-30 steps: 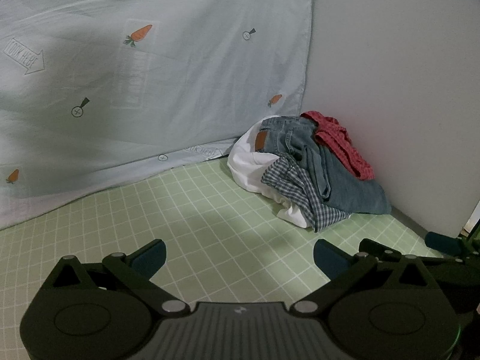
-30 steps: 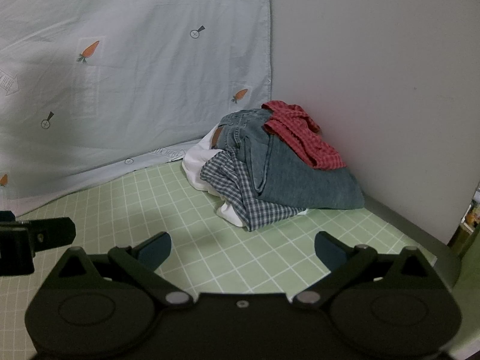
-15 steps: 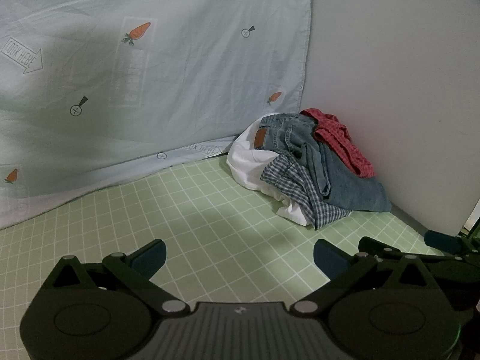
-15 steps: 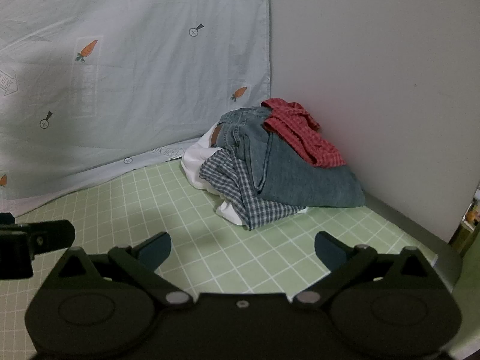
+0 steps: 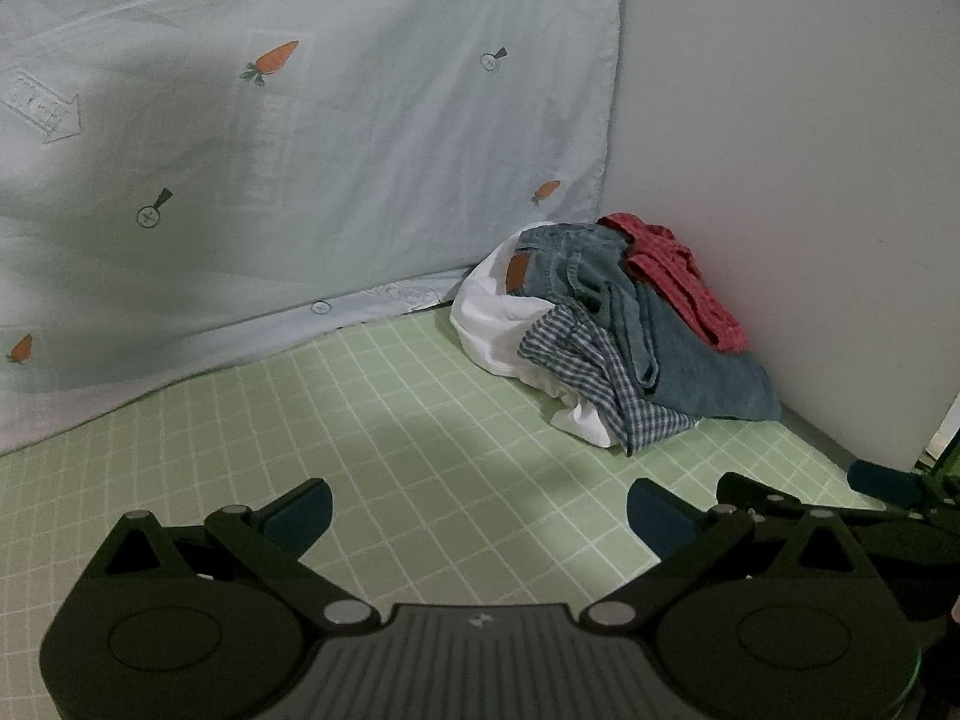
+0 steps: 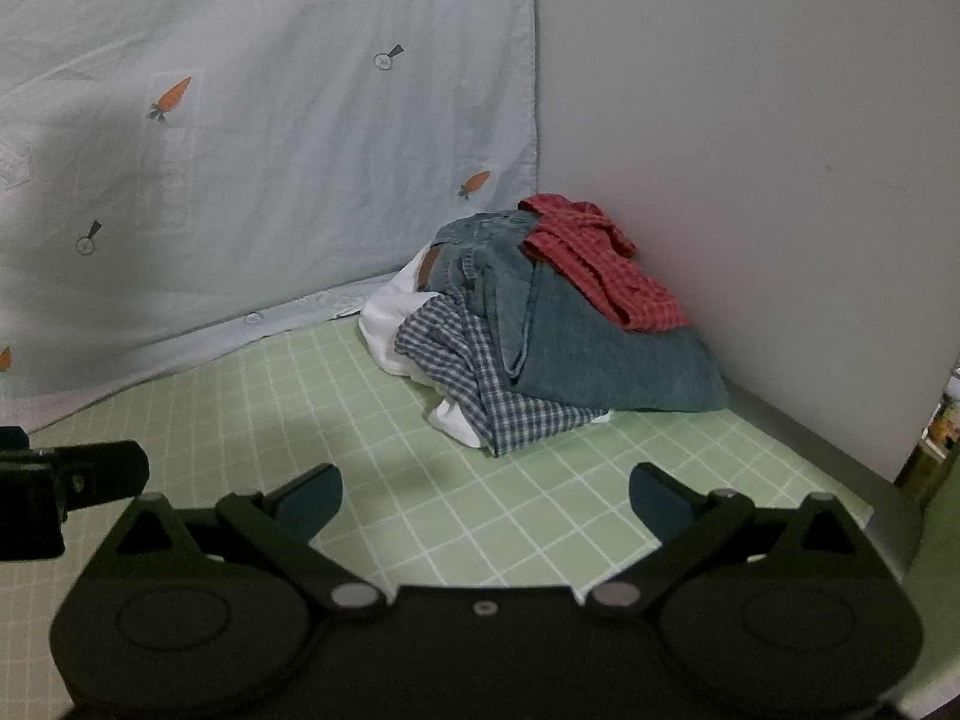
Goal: Fold clothes
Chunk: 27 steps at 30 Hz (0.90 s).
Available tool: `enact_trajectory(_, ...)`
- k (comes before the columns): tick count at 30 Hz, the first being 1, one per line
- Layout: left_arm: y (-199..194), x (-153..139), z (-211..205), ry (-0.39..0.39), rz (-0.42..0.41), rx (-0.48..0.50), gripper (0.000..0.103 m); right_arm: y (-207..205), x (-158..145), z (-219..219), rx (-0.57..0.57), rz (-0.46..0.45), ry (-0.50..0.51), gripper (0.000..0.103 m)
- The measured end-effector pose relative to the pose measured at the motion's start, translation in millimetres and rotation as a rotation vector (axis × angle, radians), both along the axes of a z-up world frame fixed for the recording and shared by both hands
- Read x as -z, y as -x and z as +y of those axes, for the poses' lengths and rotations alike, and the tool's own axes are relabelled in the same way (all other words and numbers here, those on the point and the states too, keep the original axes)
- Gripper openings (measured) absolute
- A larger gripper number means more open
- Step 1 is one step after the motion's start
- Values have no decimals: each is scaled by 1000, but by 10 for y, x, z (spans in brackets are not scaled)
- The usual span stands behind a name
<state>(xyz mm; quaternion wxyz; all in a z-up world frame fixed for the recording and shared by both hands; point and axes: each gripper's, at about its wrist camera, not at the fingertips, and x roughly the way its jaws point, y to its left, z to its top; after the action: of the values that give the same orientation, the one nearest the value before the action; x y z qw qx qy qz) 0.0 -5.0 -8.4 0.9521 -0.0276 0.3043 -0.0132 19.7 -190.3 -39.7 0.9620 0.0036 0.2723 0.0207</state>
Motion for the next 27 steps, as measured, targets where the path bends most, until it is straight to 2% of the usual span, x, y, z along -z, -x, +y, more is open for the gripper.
enact_trajectory(17, -28, 12, -74, -2, 9, 3, 103, -9, -3, 3, 1, 7, 2, 103)
enact_trajectory(27, -236, 14, -211, 17, 18, 20, 103, -120, 1, -137, 17, 1, 11, 103)
